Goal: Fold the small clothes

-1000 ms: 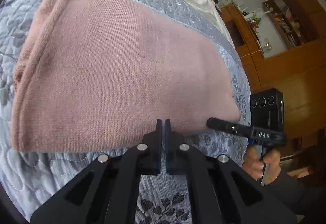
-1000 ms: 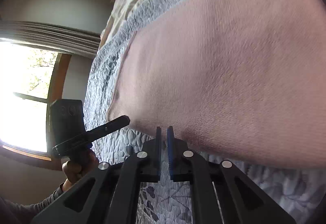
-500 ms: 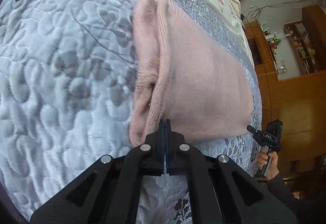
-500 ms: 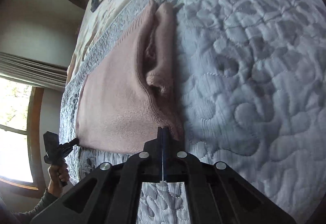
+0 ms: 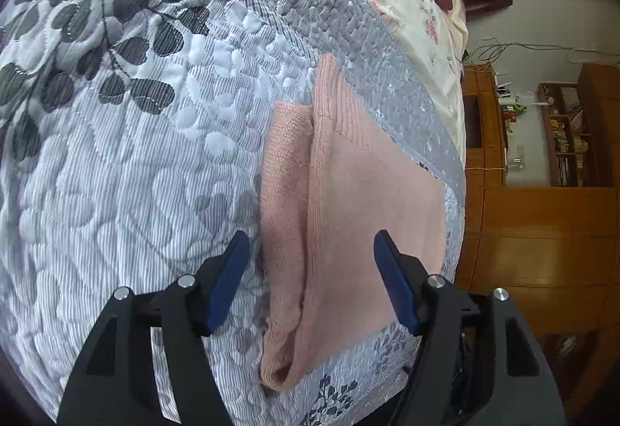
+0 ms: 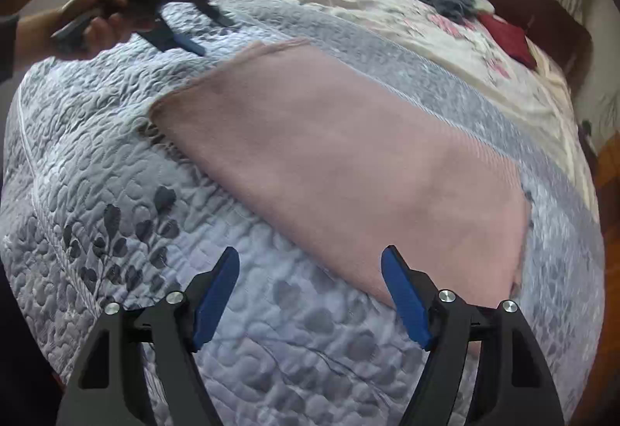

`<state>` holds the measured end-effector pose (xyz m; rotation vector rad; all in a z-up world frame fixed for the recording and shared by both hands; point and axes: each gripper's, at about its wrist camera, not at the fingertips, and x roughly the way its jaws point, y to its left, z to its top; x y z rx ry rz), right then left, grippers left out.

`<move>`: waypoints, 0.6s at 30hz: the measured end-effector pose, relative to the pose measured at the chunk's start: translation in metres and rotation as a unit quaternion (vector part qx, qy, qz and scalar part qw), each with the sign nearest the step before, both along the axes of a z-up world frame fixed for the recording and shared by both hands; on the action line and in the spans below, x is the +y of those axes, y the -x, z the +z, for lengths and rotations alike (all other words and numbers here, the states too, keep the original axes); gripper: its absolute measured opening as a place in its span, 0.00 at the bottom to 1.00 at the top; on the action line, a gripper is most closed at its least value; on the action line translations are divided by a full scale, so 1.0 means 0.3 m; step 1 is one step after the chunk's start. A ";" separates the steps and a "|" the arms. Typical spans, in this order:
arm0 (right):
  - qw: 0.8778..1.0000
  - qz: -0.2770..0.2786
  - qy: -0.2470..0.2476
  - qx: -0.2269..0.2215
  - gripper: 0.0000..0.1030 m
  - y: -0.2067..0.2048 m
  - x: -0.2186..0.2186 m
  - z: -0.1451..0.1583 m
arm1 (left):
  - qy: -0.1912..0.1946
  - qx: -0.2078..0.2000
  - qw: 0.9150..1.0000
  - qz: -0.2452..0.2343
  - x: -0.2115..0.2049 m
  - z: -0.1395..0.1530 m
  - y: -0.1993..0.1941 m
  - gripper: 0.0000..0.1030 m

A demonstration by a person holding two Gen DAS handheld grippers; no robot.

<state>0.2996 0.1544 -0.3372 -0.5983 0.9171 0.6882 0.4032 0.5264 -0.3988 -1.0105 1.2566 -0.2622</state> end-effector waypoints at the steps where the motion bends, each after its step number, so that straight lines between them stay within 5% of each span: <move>1: 1.000 0.022 0.005 -0.015 0.74 0.030 0.068 -0.011 | -0.001 0.005 1.000 0.000 -0.002 -0.021 -0.019 0.64; 8: 0.990 0.087 0.045 -0.097 0.73 0.088 0.415 -0.123 | 0.022 0.008 0.999 -0.044 -0.065 -0.112 -0.150 0.63; 18: 0.983 0.087 0.090 -0.137 0.72 0.066 0.574 -0.264 | 0.046 0.005 0.996 -0.072 -0.115 -0.158 -0.296 0.62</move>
